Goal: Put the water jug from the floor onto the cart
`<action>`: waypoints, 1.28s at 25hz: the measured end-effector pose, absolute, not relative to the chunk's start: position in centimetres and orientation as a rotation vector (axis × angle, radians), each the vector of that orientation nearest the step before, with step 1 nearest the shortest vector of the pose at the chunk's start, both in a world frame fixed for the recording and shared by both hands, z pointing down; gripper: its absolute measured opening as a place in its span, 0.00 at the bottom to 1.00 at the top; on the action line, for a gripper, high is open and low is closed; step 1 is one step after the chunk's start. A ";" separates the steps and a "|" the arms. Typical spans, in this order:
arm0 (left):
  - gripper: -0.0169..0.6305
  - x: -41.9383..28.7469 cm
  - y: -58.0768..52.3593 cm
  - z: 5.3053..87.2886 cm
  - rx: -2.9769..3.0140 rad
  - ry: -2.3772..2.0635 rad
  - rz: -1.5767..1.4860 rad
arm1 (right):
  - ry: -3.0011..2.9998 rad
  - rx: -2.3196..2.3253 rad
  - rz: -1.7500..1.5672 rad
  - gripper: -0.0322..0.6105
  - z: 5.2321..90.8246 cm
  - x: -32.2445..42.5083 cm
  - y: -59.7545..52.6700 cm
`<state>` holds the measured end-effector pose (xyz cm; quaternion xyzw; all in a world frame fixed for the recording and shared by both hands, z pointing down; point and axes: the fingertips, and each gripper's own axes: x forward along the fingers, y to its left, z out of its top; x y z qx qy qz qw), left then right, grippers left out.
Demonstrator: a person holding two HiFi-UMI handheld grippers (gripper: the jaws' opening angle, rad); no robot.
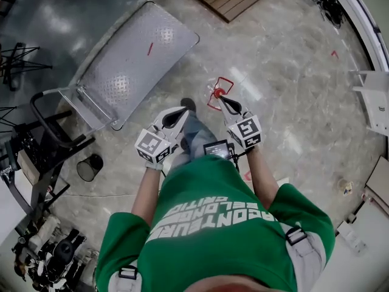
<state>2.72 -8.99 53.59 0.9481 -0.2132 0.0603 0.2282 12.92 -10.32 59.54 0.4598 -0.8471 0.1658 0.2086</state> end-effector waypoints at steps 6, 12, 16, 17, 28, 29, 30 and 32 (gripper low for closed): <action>0.04 3.1 -8.9 54.8 2.592 -0.553 0.211 | -2.320 1.292 0.517 0.04 62.9 14.5 -11.3; 0.04 2.6 -8.3 56.4 2.543 -0.518 0.269 | -2.195 1.358 0.588 0.04 68.5 15.9 -11.2; 0.04 3.3 -9.4 57.9 2.541 -0.493 0.280 | -2.106 1.378 0.671 0.10 74.9 17.6 -12.8; 0.04 3.6 -9.5 58.3 2.539 -0.483 0.287 | -2.078 1.369 0.696 0.11 76.9 18.0 -12.8; 0.04 5.0 -9.1 61.0 2.455 -0.450 0.371 | -1.753 1.119 0.898 0.50 98.2 20.0 -9.8; 0.04 5.1 -9.1 61.2 2.447 -0.451 0.378 | -1.735 1.115 0.900 0.51 99.3 20.2 -10.0; 0.04 5.1 -9.1 61.4 2.440 -0.452 0.385 | -1.717 1.110 0.902 0.51 100.3 20.4 -10.3; 0.04 5.0 -8.8 62.0 2.420 -0.452 0.401 | -1.677 1.101 0.907 0.52 102.1 20.7 -10.5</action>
